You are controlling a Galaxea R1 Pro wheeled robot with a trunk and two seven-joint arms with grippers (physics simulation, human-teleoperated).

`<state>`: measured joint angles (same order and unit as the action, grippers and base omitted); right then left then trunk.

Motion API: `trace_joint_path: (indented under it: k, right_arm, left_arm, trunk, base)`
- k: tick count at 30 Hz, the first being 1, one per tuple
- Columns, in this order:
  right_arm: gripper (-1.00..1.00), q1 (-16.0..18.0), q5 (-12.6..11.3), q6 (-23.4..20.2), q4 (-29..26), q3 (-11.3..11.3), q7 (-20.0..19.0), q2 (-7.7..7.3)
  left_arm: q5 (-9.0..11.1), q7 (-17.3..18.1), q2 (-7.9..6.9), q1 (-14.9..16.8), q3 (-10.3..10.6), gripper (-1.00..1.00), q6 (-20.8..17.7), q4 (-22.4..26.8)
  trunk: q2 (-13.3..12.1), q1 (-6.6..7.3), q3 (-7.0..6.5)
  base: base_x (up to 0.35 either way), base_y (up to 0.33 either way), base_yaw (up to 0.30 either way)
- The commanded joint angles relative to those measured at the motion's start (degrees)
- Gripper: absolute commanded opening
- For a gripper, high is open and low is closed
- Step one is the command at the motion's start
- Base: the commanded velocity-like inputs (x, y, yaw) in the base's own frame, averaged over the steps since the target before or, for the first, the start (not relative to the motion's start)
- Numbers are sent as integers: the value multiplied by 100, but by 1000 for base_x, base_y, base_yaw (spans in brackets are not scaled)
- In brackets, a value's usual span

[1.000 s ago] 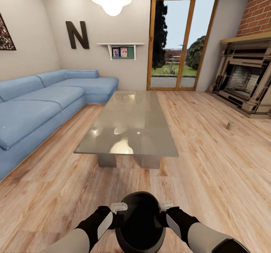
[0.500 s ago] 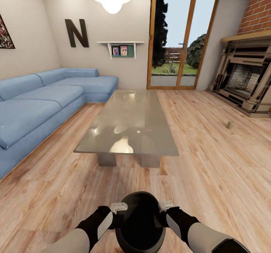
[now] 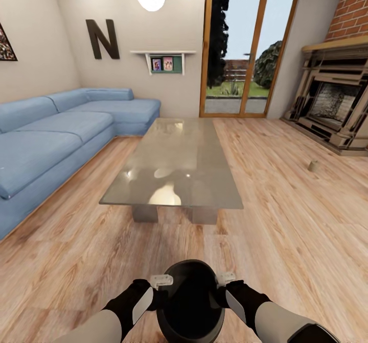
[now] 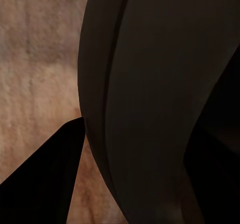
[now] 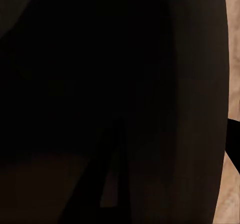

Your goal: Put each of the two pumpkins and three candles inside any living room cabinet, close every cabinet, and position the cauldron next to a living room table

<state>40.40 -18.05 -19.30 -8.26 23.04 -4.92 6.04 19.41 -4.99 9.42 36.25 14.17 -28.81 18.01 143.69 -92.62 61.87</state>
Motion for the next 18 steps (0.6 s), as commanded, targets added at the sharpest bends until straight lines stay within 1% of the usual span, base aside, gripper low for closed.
trace_joint_path:
  k: [1,11,18]
  right_arm:
    - [-100,3,-32,-22,-9,39,0,-6]
    - [-100,3,-32,-21,-9,34,0,-6]
    - [-100,3,-32,-21,-9,34,0,-6]
  left_arm:
    - [18,-46,-8,5,-29,-100,-28,19]
    - [17,-46,-10,5,-29,-100,-29,19]
    - [16,-46,-9,5,-29,-100,-29,19]
  trunk:
    - [3,2,10]
    - [3,2,31]
    - [3,2,84]
  base:
    - [0,0,0]
    - [0,0,0]
    - [0,0,0]
